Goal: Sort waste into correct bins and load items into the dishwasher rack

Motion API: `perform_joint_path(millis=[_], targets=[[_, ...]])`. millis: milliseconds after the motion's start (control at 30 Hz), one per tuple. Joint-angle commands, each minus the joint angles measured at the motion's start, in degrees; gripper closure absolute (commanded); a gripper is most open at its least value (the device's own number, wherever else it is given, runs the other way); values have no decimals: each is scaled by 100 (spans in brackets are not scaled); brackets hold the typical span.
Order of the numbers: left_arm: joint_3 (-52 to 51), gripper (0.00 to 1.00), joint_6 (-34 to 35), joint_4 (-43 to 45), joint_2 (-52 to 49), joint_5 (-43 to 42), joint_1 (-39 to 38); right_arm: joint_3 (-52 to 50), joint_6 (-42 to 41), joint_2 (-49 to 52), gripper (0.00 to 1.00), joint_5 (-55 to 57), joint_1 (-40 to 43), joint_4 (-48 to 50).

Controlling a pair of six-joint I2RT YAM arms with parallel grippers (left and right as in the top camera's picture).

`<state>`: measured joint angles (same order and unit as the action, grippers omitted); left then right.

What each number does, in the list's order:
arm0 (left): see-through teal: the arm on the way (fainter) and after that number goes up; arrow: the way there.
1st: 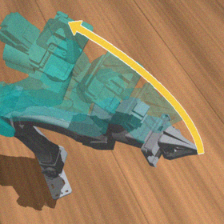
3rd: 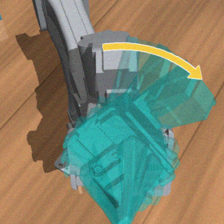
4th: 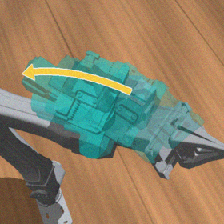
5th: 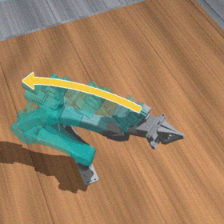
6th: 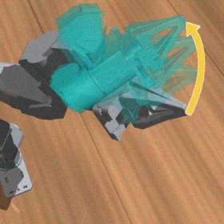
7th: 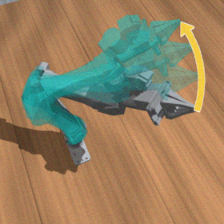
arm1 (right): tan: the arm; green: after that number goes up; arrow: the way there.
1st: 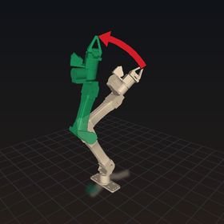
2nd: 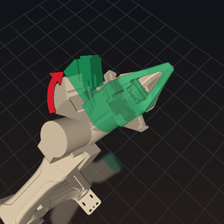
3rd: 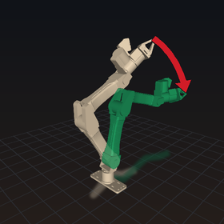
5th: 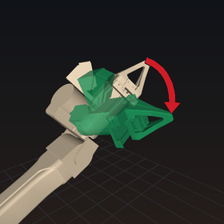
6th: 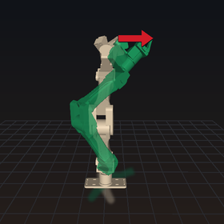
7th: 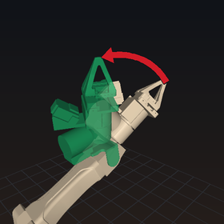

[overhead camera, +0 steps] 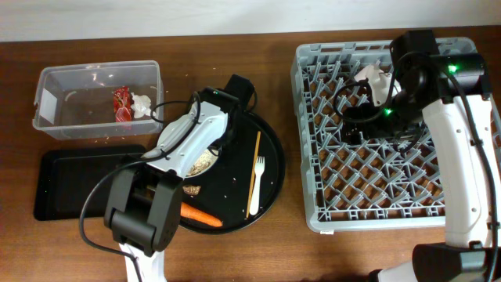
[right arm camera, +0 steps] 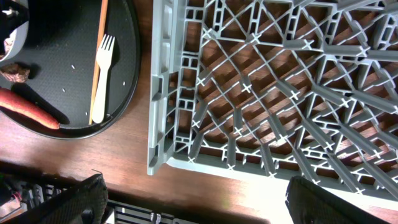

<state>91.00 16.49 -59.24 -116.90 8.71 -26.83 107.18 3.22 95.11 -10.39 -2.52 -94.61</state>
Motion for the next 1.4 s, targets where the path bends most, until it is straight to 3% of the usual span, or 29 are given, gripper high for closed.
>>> perform_joint_path(millis=[0, 367, 633, 700, 900, 1033, 1167, 1367], targets=[[160, 100, 17, -302, 2, 188, -24, 7, 39, -24, 5, 55, 31, -17], [160, 100, 601, -1624, 1073, 461, 28, 7, 42, -24, 5, 149, 33, -63], [160, 100, 560, -1967, 1563, 365, 1545, 7, 42, -24, 5, 212, 33, -105], [157, 100, -15, -1755, 1567, -385, 1967, 7, 42, -24, 5, 210, 33, -120], [157, 100, -861, -1637, 1569, -1829, 3051, 7, 42, -24, 5, 275, 33, -146], [157, 100, -1639, -1517, 1569, -3604, 4046, 7, 42, -24, 5, 275, 33, -151], [157, 100, -1985, -1766, 1569, -4878, 4876, 7, 42, -24, 5, 275, 33, -164], [157, 100, -1982, -2308, 1569, -5814, 5855, 7, 42, -24, 5, 275, 33, -166]])
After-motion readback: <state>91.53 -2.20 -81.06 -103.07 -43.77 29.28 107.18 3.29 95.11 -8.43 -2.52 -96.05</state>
